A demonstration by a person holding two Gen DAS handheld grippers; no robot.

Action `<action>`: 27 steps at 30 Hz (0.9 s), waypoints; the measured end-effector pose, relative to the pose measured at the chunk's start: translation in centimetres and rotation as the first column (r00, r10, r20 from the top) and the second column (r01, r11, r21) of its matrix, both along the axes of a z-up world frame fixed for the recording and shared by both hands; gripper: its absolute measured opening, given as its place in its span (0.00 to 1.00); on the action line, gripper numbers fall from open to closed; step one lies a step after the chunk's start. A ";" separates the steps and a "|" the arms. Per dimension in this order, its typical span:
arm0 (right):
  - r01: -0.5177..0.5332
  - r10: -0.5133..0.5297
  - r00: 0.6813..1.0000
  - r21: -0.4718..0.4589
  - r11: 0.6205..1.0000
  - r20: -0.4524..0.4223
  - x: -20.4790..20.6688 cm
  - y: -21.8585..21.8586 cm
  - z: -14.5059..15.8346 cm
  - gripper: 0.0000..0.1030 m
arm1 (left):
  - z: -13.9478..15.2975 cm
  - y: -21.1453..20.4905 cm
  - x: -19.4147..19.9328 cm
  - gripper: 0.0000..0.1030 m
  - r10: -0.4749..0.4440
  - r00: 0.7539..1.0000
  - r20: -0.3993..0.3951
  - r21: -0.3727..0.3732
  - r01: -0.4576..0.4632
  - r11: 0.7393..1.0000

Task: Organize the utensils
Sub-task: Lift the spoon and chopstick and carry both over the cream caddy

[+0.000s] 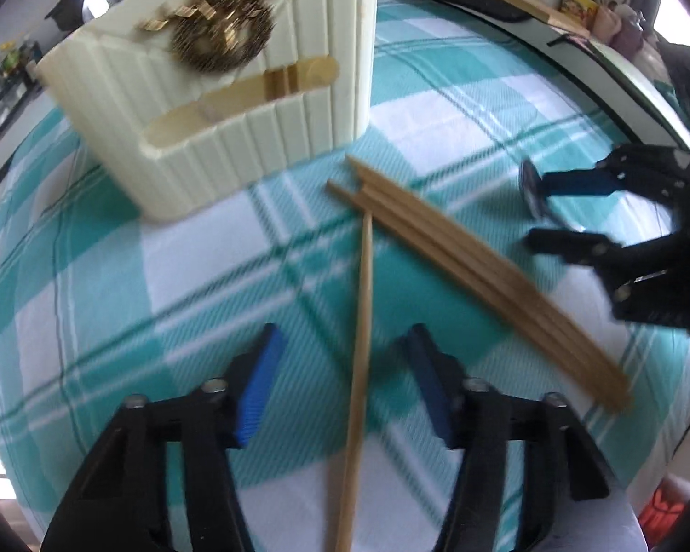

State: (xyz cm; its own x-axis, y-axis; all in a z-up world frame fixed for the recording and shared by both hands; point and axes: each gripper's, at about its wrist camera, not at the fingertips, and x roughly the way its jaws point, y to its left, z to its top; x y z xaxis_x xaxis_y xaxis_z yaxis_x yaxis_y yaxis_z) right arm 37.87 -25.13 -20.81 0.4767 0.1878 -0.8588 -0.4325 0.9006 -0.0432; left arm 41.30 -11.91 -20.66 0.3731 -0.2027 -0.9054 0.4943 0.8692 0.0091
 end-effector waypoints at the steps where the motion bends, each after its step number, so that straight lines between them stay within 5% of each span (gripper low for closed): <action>1: 0.005 -0.005 1.000 0.014 1.000 0.006 0.4 0.1 0.0 0.46 | 0.1 -0.4 0.2 0.21 -0.009 1.000 0.010 -0.007 0.009 1.000; 3: 0.027 -0.028 0.999 0.041 0.999 0.038 1.2 0.2 -0.1 0.35 | 0.1 -0.8 0.3 0.05 -0.012 1.000 0.026 -0.010 0.012 1.000; 9: 0.081 -0.095 0.991 0.136 0.987 0.095 -0.3 -1.3 1.6 0.35 | 2.8 2.0 -2.2 0.04 0.038 0.991 0.127 -0.121 -0.023 0.992; 14: 0.070 -0.125 0.973 0.267 0.961 0.193 -4.6 -3.6 7.2 0.35 | 8.5 6.0 -7.0 0.04 0.106 0.965 0.240 -0.335 -0.020 0.942; 20: 0.027 -0.139 0.941 0.343 0.939 0.307 -10.2 -4.6 12.5 0.35 | 13.0 9.1 -12.1 0.04 0.153 0.926 0.344 -0.437 0.013 0.899; 27: 0.022 -0.164 0.921 0.373 0.928 0.354 -12.1 -4.4 14.2 0.35 | 15.7 10.5 -14.1 0.04 0.195 0.898 0.394 -0.510 0.037 0.859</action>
